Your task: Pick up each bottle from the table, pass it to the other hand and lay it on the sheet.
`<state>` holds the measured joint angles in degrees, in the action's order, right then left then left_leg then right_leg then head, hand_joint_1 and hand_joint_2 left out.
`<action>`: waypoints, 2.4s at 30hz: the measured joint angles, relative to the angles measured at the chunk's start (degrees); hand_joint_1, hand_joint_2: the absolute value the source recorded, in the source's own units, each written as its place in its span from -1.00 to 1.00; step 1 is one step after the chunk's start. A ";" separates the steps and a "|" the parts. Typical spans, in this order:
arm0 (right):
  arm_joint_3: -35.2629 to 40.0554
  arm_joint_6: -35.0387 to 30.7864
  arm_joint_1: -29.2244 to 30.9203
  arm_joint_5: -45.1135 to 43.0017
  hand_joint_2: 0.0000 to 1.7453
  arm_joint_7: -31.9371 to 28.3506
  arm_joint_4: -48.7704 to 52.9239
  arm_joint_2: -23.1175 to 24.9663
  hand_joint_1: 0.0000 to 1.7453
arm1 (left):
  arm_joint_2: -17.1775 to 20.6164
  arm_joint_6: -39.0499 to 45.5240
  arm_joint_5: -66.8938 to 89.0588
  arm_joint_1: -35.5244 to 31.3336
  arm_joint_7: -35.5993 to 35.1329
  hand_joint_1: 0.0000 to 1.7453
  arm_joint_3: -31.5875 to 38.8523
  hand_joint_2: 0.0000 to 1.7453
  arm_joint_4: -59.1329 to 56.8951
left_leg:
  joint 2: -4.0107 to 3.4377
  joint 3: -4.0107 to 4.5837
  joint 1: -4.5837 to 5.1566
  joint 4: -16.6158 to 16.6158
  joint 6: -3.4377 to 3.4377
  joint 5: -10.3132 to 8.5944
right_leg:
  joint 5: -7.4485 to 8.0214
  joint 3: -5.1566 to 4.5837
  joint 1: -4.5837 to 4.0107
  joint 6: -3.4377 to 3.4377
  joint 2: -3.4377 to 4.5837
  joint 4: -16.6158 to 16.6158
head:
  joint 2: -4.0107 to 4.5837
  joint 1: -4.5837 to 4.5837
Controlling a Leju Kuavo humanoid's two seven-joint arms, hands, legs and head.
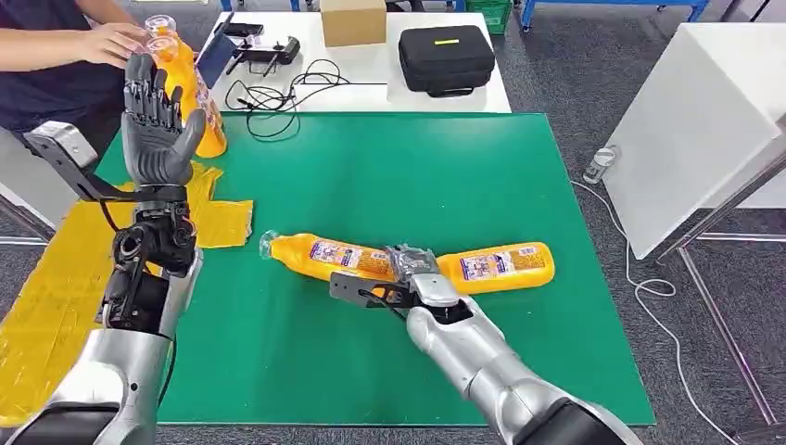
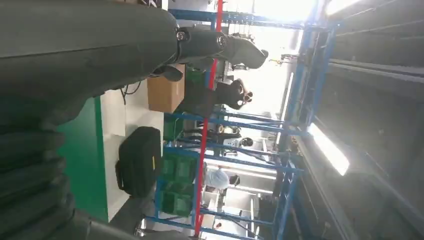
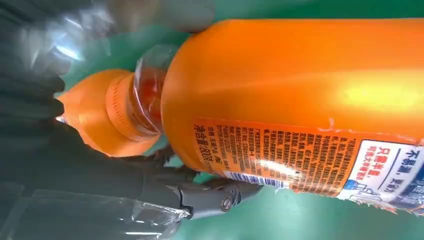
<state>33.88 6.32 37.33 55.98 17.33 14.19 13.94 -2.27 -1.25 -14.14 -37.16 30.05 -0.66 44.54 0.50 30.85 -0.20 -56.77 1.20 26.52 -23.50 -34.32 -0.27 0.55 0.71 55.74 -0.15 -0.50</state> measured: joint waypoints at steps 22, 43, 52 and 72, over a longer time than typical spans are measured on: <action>-0.20 -1.46 0.03 3.40 -1.00 2.36 -0.09 -0.09 -1.00 | -1.14 -0.55 0.26 -0.26 -1.38 -1.00 -0.50 1.00 0.87 | 0.01 0.01 0.00 0.00 0.00 0.00 | 0.00 0.01 0.01 0.00 0.00 0.00 | -0.02 -0.02; 0.61 -1.71 2.97 6.29 -1.00 4.24 -0.09 1.09 -1.00 | -1.44 -0.55 0.26 -0.97 -1.55 -1.00 -0.52 1.00 0.81 | 0.02 0.01 0.00 0.00 0.00 0.00 | 0.00 0.02 0.02 0.00 0.00 0.00 | -0.02 -0.02; 0.68 0.89 4.66 6.45 -1.00 4.42 -0.09 3.36 -1.00 | -2.25 -0.92 0.31 -1.47 -1.53 -1.00 -1.05 1.00 0.70 | 0.01 0.00 0.00 0.00 0.00 0.00 | 0.00 0.01 0.00 0.00 0.00 0.01 | -0.02 -0.02; 2.52 5.64 3.50 6.14 1.00 4.72 -0.57 6.27 -1.00 | -2.08 0.55 -0.85 -1.27 -1.09 -1.00 -3.10 1.00 2.03 | 0.01 0.01 0.00 0.00 0.00 0.00 | 0.00 0.00 0.00 0.00 0.00 0.00 | 0.00 0.00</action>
<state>36.39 11.96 40.83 62.12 22.06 13.62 20.22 -4.35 -0.70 -14.99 -38.43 28.96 -3.76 46.58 0.51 30.86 -0.20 -56.77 1.20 26.52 -23.50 -34.31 -0.27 0.55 0.71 55.74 -0.15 -0.50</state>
